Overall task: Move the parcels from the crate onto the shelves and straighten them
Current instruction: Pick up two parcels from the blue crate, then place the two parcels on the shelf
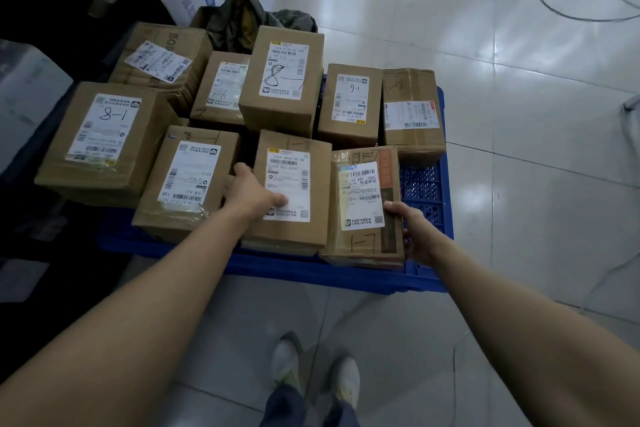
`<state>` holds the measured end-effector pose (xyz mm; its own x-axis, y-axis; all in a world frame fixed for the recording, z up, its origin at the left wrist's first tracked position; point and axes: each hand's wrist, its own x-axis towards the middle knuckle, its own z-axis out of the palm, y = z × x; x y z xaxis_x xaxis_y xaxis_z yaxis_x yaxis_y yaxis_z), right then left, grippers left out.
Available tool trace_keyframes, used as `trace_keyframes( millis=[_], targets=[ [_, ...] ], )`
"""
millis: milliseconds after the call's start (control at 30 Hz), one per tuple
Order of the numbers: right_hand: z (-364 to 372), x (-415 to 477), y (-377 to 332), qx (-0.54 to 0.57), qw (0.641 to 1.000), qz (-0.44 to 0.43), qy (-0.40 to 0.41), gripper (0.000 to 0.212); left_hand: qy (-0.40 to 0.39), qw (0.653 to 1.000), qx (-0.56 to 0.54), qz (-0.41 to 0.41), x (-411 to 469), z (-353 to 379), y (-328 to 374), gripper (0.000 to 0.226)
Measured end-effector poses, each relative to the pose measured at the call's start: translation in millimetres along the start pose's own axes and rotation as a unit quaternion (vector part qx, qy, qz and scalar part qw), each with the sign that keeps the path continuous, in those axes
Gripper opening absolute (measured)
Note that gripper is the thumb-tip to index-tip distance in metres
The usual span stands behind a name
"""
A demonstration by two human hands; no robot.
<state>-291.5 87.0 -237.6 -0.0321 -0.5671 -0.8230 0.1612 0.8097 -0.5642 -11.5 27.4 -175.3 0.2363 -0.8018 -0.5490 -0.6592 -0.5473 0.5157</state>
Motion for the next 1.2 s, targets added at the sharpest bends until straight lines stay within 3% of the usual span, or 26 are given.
trace_keyframes(
  millis=[100,233,400,500,800,900,1100,1200],
  targets=[
    [-5,-2,-1,-0.008,1.0,-0.025,-0.001,0.063,-0.035,0.994,-0.106,0.008,-5,1,4,0.079],
    [-9,-6,-2,-0.009,0.999,-0.053,-0.006,0.062,-0.147,0.945,-0.287,-0.053,-11,-8,2,0.077],
    [-16,-9,-3,-0.01,0.998,-0.046,-0.032,0.055,-0.157,0.931,-0.317,-0.087,-14,-8,-23,0.083],
    [-20,-18,-11,-0.008,0.998,-0.045,-0.042,0.05,-0.209,0.918,-0.328,-0.078,-22,-8,-25,0.056],
    [-20,-84,-62,0.047,0.993,-0.063,-0.086,0.045,-0.233,0.879,-0.416,-0.01,-44,-67,16,0.063],
    [-9,-113,-99,0.023,0.991,-0.106,-0.084,0.051,-0.236,0.869,-0.433,0.031,-55,-101,37,0.072],
    [31,-157,-170,-0.004,0.975,-0.197,-0.102,0.052,-0.202,0.857,-0.454,0.135,-86,-190,72,0.058],
    [61,-166,-201,-0.036,0.965,-0.235,-0.11,0.067,-0.139,0.856,-0.466,0.176,-97,-237,68,0.083]
  ],
)
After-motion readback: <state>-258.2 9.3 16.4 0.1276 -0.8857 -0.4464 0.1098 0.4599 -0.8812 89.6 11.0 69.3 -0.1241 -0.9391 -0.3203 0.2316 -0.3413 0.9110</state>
